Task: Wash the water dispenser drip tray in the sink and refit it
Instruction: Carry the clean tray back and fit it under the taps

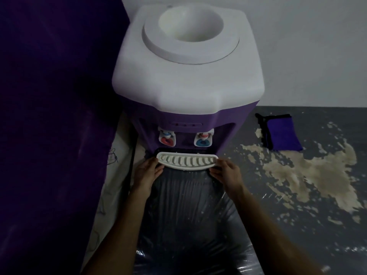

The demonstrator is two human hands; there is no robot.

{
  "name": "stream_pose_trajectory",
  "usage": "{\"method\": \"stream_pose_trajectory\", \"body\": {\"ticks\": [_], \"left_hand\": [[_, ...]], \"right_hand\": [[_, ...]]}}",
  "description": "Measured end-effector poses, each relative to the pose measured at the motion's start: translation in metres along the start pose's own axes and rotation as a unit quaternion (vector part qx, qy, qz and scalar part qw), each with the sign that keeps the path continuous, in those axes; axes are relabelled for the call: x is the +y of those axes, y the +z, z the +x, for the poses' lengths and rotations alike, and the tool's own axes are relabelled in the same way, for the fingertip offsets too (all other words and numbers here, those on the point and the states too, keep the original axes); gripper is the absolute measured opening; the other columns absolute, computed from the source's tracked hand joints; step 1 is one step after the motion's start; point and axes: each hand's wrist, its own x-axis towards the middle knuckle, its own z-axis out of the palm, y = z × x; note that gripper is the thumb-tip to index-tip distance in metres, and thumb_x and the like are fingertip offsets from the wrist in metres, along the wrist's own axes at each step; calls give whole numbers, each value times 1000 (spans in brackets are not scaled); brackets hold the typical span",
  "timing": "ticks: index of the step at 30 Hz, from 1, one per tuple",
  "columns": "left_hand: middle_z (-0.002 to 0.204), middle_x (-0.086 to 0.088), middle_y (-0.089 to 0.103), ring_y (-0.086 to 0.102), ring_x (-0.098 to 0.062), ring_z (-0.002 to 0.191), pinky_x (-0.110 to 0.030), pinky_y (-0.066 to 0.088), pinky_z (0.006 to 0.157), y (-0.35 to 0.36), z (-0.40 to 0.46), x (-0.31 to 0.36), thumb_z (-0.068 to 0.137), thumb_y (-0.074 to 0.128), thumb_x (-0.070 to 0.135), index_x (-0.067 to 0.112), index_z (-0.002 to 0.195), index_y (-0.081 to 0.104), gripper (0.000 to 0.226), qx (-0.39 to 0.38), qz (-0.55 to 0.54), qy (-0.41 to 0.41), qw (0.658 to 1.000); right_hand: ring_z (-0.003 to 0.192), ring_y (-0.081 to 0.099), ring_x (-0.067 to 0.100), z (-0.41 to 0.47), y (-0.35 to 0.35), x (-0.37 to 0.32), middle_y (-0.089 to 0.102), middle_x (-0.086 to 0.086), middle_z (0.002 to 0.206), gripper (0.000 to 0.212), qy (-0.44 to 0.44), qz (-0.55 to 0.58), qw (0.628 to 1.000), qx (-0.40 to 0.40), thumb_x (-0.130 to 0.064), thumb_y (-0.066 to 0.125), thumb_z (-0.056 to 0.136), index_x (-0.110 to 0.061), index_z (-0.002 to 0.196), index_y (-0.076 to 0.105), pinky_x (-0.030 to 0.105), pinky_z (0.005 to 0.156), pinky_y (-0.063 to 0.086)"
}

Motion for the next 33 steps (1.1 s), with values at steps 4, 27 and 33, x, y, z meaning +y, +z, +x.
{"method": "stream_pose_trajectory", "body": {"ticks": [4, 27, 33], "left_hand": [[123, -19, 63, 63, -32, 107, -31, 52, 86, 1, 8, -1, 98, 54, 11, -2, 124, 58, 30, 11, 4, 8, 1000], [112, -15, 65, 65, -27, 103, -24, 53, 78, 8, 25, 3, 95, 59, 12, -5, 120, 58, 30, 46, -55, 9, 997], [117, -17, 64, 63, -29, 110, -32, 51, 92, 12, 28, 2, 96, 57, 10, -3, 120, 58, 27, 53, -54, 5, 997]], "right_hand": [[83, 67, 24, 2, 6, 5, 70, 13, 94, 18, -3, 5, 1000, 30, -10, 50, 101, -5, 99, 67, 35, 79, 58], [80, 67, 22, 16, 41, 10, 68, 14, 88, 11, 11, 121, 986, 117, -14, 65, 95, -5, 96, 60, 30, 71, 60], [73, 65, 21, 20, 45, 13, 67, 16, 88, 12, 3, 103, 984, 144, -10, 67, 91, -11, 83, 58, 30, 63, 56]]}}
